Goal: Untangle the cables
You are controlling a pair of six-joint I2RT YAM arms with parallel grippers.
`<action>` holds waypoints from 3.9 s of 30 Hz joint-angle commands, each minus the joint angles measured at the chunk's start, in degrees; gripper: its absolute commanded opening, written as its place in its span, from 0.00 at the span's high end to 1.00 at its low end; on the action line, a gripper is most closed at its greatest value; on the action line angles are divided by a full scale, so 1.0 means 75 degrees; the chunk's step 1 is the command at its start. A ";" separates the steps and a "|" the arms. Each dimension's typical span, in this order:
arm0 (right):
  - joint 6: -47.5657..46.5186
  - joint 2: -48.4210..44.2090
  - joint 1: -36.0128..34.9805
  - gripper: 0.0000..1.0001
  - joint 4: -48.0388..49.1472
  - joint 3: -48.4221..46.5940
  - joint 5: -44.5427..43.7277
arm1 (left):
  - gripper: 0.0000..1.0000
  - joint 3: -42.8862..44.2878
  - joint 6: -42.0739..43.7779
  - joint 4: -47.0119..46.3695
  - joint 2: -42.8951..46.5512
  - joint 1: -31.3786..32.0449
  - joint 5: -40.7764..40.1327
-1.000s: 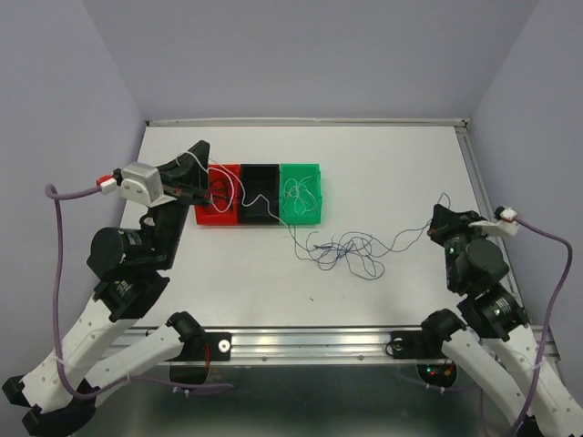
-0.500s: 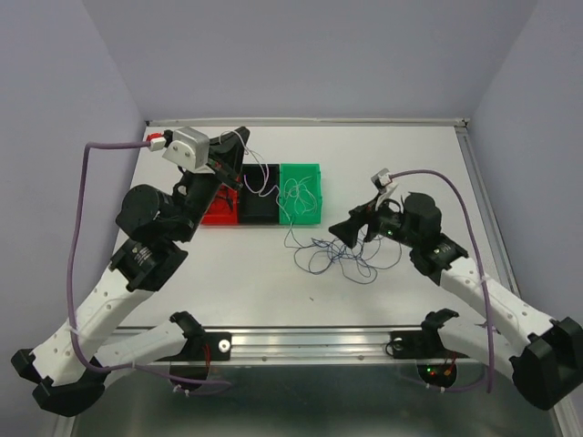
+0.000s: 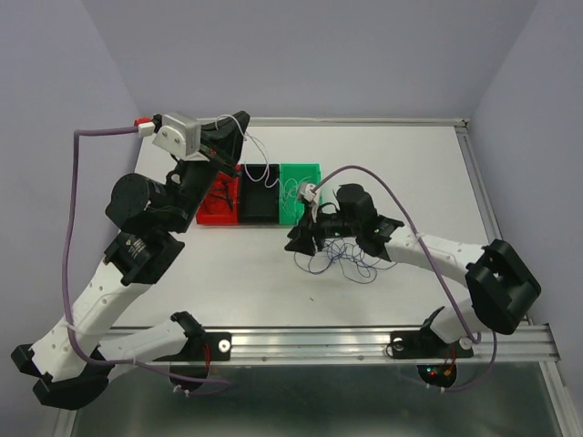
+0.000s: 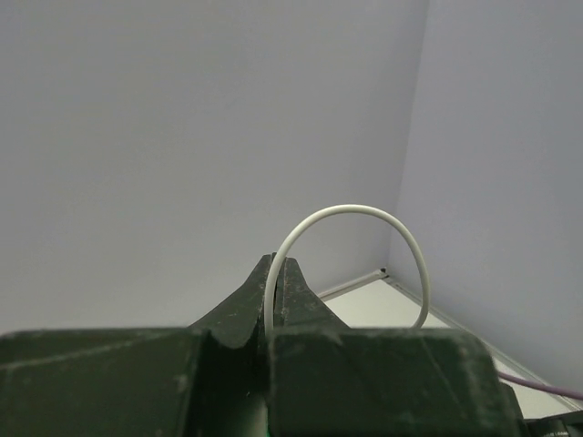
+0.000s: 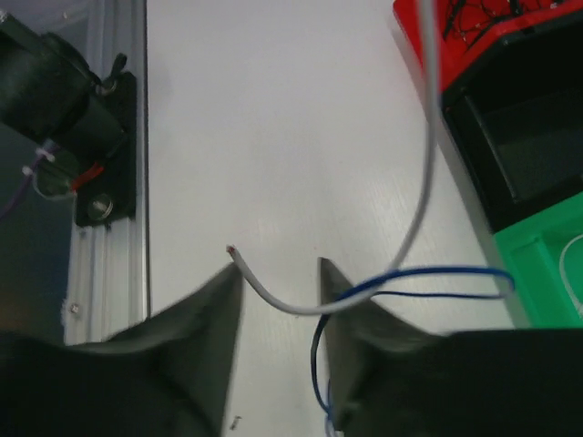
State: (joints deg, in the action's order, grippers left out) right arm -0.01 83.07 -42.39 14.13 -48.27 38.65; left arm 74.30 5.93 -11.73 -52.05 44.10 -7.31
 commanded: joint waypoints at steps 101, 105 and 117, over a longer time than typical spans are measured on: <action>0.3928 -0.9708 -0.0137 0.99 -0.4122 0.1691 -1.2270 | 1.00 -0.0379 -0.2608 -0.0838 -0.1908 -0.4755 0.2273; 0.3635 -0.7670 -0.0125 0.98 -0.4134 0.1199 -1.0738 | 1.00 -0.0228 -0.2397 -0.0571 -0.1604 -0.4708 0.3001; 0.2897 -0.3693 -0.0125 0.30 -0.3268 0.0096 -0.8647 | 1.00 -0.0227 -0.2361 -0.0288 -0.0712 -0.4123 0.4314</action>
State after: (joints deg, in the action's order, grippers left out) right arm 24.71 55.90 -43.48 -15.73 -43.38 -31.79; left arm 72.01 -11.92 -11.84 -59.05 11.53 20.36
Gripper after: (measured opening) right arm 0.595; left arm 0.044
